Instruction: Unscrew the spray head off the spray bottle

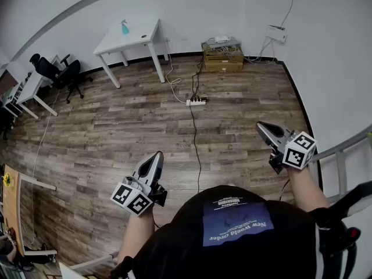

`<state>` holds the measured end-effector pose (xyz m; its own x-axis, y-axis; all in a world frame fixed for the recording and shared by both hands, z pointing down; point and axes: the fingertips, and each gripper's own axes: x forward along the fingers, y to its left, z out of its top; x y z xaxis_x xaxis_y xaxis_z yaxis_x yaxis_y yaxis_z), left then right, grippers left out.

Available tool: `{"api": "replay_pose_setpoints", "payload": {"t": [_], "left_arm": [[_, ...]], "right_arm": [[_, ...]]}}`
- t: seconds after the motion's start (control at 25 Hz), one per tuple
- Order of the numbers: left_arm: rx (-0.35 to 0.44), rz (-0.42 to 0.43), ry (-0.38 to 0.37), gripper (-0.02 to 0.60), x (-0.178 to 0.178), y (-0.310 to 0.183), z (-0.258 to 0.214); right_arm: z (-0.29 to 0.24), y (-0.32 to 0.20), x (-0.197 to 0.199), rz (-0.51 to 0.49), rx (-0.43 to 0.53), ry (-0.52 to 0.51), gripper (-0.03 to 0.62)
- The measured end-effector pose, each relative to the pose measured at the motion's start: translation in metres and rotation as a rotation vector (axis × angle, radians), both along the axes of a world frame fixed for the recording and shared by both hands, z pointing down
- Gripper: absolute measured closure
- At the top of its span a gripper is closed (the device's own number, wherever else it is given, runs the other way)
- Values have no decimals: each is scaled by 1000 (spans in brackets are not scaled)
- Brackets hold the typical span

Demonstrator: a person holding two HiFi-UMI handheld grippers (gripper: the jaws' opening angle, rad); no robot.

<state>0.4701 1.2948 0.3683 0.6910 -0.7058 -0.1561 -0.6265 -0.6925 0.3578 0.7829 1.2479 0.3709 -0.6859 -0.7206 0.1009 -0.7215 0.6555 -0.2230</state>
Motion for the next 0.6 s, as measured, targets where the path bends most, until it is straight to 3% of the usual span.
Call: {"api": "replay_pose_setpoints", "payload": {"t": [0.32,0.6], "left_arm": [[-9,-92,-18,578,6,-69,1],[2,-201,-14,578,47,-167,-14]], "right_arm": [[6,-99,3,-83,-3,-31,600],[-4,-227,21,-222,16,-32,600]]}}
